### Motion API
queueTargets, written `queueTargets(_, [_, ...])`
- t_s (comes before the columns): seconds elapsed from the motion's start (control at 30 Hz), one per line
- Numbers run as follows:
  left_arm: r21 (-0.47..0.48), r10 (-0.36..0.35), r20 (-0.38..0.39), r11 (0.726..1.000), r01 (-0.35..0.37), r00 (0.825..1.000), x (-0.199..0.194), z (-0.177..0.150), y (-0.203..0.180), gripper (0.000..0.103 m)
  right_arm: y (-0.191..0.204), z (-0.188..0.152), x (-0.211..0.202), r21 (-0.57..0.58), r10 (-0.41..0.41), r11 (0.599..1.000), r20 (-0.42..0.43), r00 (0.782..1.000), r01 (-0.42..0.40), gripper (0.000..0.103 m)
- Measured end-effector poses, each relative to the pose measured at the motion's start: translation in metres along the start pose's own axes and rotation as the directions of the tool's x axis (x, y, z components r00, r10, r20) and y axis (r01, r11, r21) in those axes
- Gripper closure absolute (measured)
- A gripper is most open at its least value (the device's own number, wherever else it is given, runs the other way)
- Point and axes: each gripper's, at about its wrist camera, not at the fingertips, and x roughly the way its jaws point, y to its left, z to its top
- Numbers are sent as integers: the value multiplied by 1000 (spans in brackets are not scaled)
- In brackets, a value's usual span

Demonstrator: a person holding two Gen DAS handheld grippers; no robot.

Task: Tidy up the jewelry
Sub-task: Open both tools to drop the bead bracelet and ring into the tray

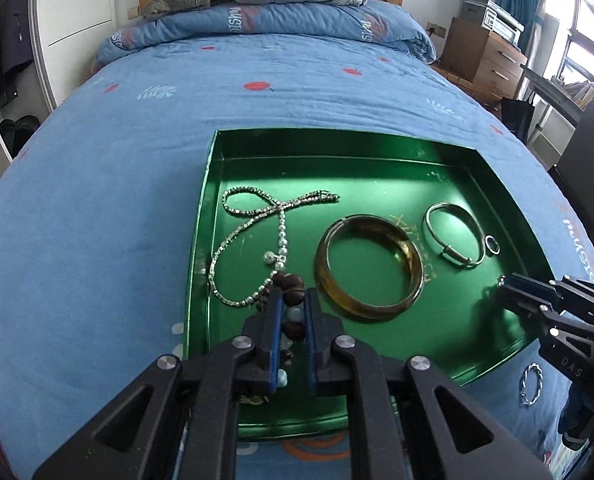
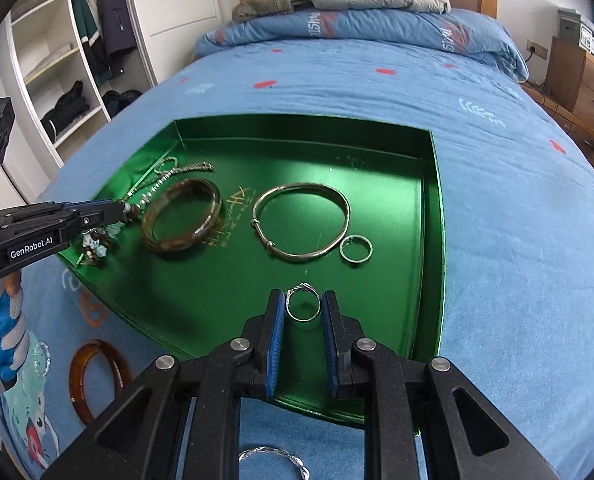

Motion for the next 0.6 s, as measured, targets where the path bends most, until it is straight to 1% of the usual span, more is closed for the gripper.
queueTargets(0.17, [0,2,-6,1000,-2,1000,8,-6,2,93,6,2,3,-21,-26,999,-10,1000,26,84])
queueTargets(0.3, [26,14,0,1000,-14,1000,9,-6,-1,93,8,3,2,-26,-47,999,-13,999,46,84])
queueTargets(0.5, [17,-9,-13,1000,9,1000,9,-4,2,92,11,4,1,-10,-72,997,-24,997,72,83])
queueTargets(0.53, [15,-17,-16,1000,17,1000,9,-3,2,92,11,4,1,-11,-83,997,-26,996,82,78])
queueTargets(0.57, [12,-26,-18,1000,27,999,9,-3,2,90,12,5,-1,-13,-91,996,-28,995,91,70])
queueTargets(0.6, [11,-34,-17,999,34,999,7,-2,1,89,13,6,-2,-15,-96,995,-28,995,95,66])
